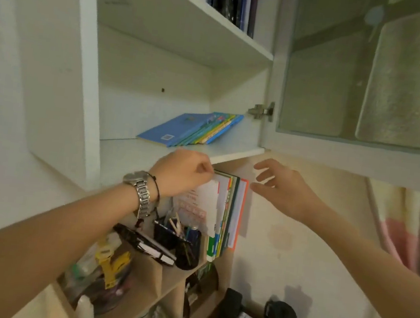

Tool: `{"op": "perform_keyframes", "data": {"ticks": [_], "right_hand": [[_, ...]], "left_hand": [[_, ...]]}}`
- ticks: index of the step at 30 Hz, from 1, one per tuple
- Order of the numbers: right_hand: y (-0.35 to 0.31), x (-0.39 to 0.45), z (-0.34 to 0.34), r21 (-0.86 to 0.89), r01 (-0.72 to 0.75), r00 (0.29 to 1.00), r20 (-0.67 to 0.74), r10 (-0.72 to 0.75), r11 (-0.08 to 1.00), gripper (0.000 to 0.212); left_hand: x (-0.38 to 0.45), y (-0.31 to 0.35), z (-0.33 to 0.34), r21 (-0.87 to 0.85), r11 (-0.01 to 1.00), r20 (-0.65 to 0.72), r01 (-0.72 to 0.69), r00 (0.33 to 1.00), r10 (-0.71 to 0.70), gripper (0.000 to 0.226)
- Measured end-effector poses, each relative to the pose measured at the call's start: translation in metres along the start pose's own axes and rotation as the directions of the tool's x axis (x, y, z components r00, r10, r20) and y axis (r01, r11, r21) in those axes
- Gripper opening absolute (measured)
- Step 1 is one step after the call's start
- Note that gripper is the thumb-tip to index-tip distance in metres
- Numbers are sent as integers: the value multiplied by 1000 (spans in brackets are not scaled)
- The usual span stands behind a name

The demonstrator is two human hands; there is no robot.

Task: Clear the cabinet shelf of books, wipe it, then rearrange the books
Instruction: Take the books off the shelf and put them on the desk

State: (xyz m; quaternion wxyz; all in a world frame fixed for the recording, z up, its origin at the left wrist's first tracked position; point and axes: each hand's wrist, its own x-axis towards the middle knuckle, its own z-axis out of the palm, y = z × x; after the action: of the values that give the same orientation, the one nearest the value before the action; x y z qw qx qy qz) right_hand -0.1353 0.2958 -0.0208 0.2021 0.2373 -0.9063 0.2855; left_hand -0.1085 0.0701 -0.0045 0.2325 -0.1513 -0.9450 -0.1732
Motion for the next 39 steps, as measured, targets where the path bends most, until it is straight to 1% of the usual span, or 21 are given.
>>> {"op": "perform_keyframes", "data": {"ticks": [4,6,9,12,18,21,23,24,27,28,31,35,39], "right_hand": [[-12,31,-6,42,37,998,-46,-35,998,36],[-15,46,-8,37,53,997,-49,-52,998,38],[-19,67,-11,35,78,995,-65,-76,996,38],[-18,86,-10,67,101,992,-77,-96,993,37],[-5,115,0,83,117,992,-58,-113,990,38],[2,128,1,67,137,989,-66,-133,988,39],[6,138,1,54,145,988,-66,-142,988,40],[8,143,2,53,148,987,-71,-144,988,41],[13,159,11,92,157,984,-105,-147,983,42],[14,165,17,112,164,982,-117,-151,980,42],[15,182,40,147,193,976,-131,-174,970,46],[10,211,68,213,200,975,-142,-173,956,49],[-3,241,86,334,211,971,-175,-160,919,51]], "left_hand": [[30,4,-22,-54,998,-124,20,992,-27,17],[45,3,-31,-18,999,-166,40,985,-43,15],[67,-2,-41,74,992,-160,100,983,-88,13],[87,-7,-47,149,978,-171,144,978,-118,16],[125,-27,-37,208,958,-132,198,976,-173,22],[143,-40,-31,205,953,-126,224,971,-201,26],[151,-52,-26,175,954,-136,245,965,-223,29],[154,-59,-22,131,960,-151,249,962,-228,30],[156,-79,-9,-100,965,-245,241,934,-258,34],[157,-84,-5,-142,960,-272,239,923,-270,36],[161,-93,2,-164,955,-304,246,909,-286,43],[165,-102,7,-42,968,-251,248,935,-250,55],[167,-112,9,60,956,-209,286,940,-268,65]]}}
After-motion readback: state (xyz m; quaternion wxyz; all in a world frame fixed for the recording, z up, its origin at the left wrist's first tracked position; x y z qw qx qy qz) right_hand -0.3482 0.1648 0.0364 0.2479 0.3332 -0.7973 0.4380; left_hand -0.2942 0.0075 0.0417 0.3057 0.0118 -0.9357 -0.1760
